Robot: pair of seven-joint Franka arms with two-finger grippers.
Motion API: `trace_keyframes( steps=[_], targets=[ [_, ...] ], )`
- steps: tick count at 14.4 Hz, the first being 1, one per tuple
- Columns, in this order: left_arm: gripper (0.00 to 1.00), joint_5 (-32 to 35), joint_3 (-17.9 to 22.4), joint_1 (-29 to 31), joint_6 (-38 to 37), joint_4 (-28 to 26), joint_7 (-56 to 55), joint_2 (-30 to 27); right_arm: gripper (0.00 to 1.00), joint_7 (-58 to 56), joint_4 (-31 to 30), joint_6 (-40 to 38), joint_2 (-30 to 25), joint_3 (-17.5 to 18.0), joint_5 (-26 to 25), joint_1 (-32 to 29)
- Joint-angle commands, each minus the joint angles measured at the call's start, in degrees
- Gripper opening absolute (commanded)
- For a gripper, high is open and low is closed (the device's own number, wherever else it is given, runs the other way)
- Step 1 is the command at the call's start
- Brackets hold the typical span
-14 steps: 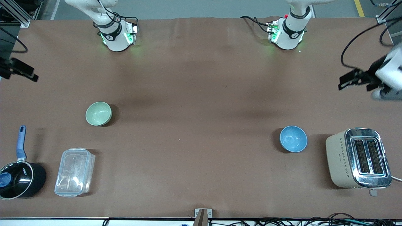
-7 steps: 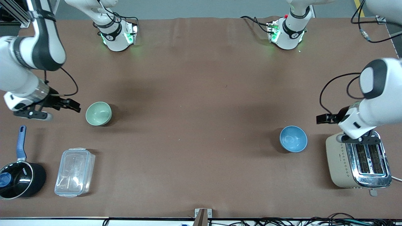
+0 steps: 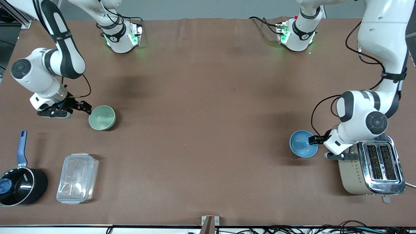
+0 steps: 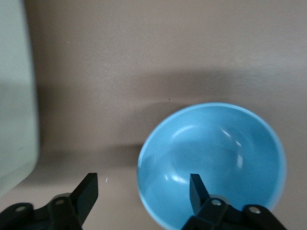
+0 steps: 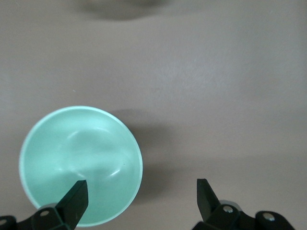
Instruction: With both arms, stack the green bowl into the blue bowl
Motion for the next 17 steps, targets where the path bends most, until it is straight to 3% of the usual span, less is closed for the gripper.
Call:
trace_keyframes(
  steps=[1,3,5,6,8,9,13,17],
  targets=[
    [0.62,1.1,0.2,0.1,4.2,-0.8,0.4,1.7,0.99,0.4,-1.3,3.3,3.2,0.7,0.1,0.0],
    [0.34,1.1,0.1,-0.1,4.5,-0.4,0.1,2.1,0.94,0.4,-1.3,7.8,6.0,0.7,0.1,-0.1],
    [0.11,1.1,0.1,-0.4,4.5,-0.3,0.1,1.9,0.76,0.8,-1.3,9.2,6.9,0.7,0.1,0.3],
    [0.01,1.0,0.0,-0.2,4.5,-0.3,0.1,1.8,0.54,2.2,-1.3,8.9,6.8,0.7,0.1,1.0],
    [0.0,1.0,-0.1,-0.1,4.4,0.2,0.2,1.7,0.13,4.0,-1.5,8.7,6.8,0.7,0.2,1.8],
    [0.0,0.4,-0.1,-0.4,4.4,0.9,0.6,1.8,0.01,5.7,-1.8,8.6,6.8,0.7,0.2,2.1],
    [0.0,0.0,-2.7,-3.4,0.4,5.2,-1.7,1.4,0.0,5.4,0.7,-0.6,3.7,0.6,0.1,3.0],
    [0.0,0.3,-7.4,-11.2,-3.6,11.1,-22.3,2.4,0.0,5.2,8.6,-14.6,-0.7,0.7,0.1,2.9]
  ],
)
